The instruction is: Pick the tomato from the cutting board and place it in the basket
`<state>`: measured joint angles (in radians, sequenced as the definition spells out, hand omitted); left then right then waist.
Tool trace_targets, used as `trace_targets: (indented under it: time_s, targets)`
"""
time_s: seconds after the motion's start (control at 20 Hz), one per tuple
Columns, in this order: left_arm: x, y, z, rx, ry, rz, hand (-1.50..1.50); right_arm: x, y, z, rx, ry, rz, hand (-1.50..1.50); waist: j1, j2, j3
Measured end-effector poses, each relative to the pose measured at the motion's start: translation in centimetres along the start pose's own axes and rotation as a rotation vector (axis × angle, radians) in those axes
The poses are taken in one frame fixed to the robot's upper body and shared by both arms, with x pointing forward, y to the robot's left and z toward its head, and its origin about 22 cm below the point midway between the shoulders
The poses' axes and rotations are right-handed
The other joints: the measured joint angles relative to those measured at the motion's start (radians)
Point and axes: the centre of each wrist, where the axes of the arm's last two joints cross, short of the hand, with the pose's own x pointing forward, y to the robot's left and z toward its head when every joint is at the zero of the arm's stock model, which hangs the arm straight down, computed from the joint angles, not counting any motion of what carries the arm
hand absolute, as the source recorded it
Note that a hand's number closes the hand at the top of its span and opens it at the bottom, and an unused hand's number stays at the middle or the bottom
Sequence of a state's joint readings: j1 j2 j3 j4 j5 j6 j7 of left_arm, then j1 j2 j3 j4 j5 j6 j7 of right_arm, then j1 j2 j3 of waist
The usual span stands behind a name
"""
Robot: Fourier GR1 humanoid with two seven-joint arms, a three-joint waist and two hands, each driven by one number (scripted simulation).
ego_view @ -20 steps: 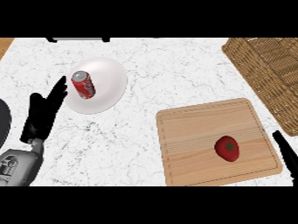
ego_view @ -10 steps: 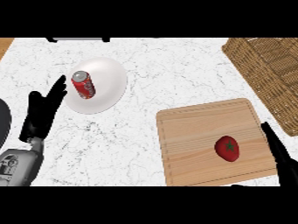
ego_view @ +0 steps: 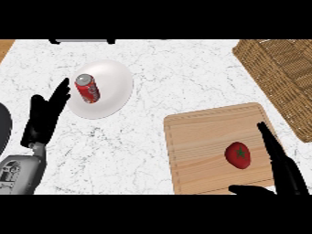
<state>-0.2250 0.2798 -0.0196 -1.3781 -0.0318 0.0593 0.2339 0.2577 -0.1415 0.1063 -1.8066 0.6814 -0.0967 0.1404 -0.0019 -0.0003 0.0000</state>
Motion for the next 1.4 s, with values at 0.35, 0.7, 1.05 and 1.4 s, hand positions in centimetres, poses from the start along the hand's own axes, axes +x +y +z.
trace_targets:
  time_s: [0.35,0.7,1.05,1.4]
  targets:
    - [-0.5,-0.2,0.1,0.001,0.004,0.002,0.0,-0.3,1.3,-1.1,0.032,0.025,-0.008,-1.5,0.0,0.0,0.0]
    - [-1.0,-0.4,0.3,0.0,0.008,0.002,0.0,-1.6,1.8,-1.6,0.034,0.041,-0.01,-1.5,0.0,0.0,0.0]
    - [0.0,-0.2,0.2,0.003,-0.001,0.007,0.0,-2.3,2.8,-2.7,0.042,0.012,0.048,1.5,0.001,0.0,0.0]
    - [-0.5,-0.4,-0.2,0.002,0.006,0.002,0.0,-1.9,3.8,-2.9,-0.014,-0.052,0.175,1.5,0.0,-0.002,-0.003]
